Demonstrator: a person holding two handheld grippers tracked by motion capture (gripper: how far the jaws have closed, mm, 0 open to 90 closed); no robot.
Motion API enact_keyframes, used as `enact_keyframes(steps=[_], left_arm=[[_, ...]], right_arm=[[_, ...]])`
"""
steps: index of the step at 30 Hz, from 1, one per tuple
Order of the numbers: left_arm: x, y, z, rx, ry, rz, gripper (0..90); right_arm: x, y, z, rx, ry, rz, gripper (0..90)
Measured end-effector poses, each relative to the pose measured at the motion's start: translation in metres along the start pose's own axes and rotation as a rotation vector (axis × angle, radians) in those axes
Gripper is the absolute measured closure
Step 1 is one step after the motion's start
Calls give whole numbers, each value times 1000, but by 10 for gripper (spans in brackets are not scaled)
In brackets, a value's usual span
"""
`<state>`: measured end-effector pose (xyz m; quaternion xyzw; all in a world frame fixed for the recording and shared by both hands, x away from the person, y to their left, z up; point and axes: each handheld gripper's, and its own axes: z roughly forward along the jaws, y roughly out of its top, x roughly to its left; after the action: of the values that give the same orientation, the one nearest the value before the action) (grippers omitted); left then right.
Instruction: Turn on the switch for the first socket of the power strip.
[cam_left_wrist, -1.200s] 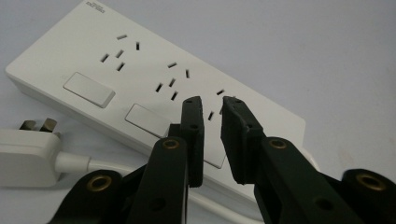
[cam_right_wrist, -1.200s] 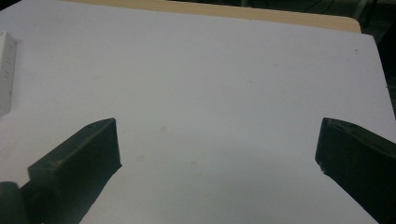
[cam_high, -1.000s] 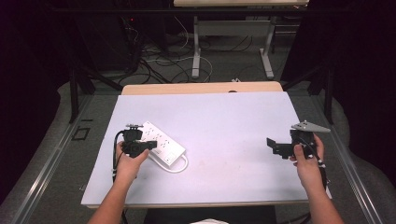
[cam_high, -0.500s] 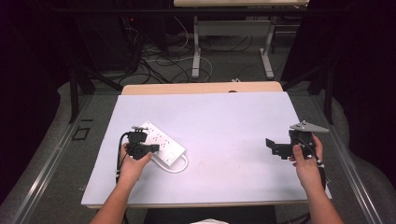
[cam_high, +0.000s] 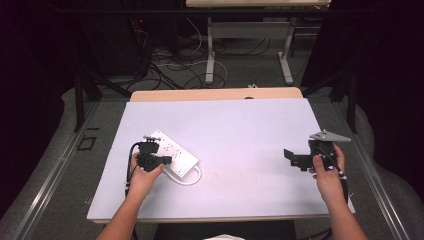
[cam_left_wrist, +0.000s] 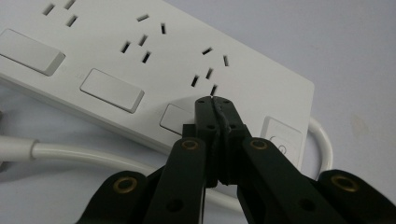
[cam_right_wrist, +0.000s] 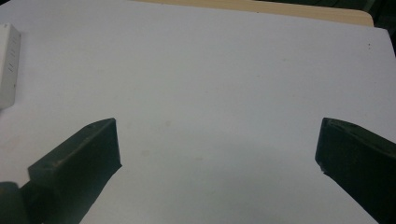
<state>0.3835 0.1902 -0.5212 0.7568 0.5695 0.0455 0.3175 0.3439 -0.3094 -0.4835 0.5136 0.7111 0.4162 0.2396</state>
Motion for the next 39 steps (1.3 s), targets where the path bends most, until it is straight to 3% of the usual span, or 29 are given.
enact_keyframes(steps=[20,26,39], left_arm=[[-2,-1,2,13,18,9,900],[0,-2,2,15,-5,7,900],[1,-2,2,8,-11,-7,900]], right_arm=[[0,-1,1,-5,2,-1,0],[-1,0,0,5,3,-4,0],[0,-1,1,-6,0,-2,0]])
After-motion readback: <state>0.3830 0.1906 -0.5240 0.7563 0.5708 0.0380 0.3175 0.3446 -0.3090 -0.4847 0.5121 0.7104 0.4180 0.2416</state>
